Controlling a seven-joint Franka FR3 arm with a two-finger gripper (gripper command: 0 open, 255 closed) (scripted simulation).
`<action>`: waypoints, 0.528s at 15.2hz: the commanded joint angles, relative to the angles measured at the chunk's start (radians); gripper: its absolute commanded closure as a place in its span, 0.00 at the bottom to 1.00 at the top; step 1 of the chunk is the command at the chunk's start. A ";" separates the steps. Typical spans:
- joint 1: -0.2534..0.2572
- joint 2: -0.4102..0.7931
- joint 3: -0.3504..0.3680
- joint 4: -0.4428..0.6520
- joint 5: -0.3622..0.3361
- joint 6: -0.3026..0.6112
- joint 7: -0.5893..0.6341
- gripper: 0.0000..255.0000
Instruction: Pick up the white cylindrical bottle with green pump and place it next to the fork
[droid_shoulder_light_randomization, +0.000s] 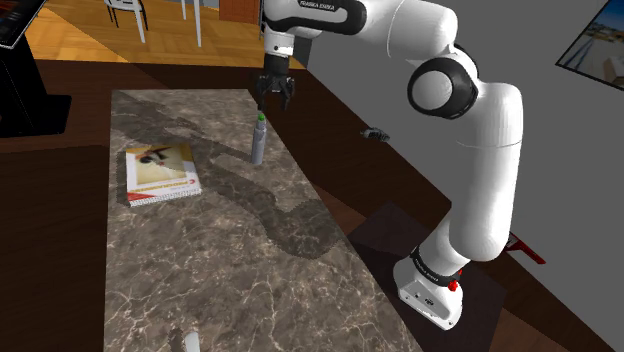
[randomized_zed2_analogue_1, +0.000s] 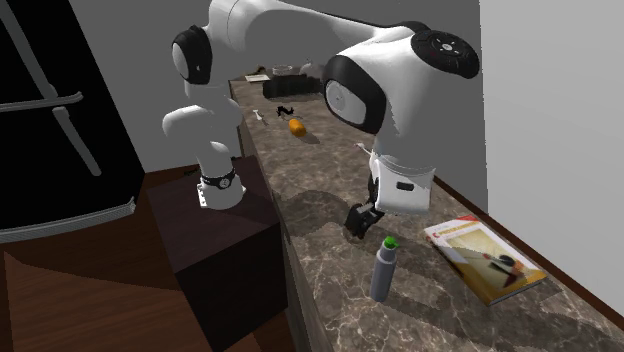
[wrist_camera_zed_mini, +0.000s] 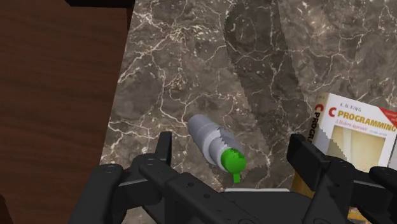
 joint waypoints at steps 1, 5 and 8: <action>0.001 0.128 0.005 0.180 0.000 -0.059 0.006 0.00; 0.007 0.133 0.007 0.144 0.001 -0.019 0.004 0.00; 0.011 0.114 0.007 0.075 0.002 0.032 0.000 0.00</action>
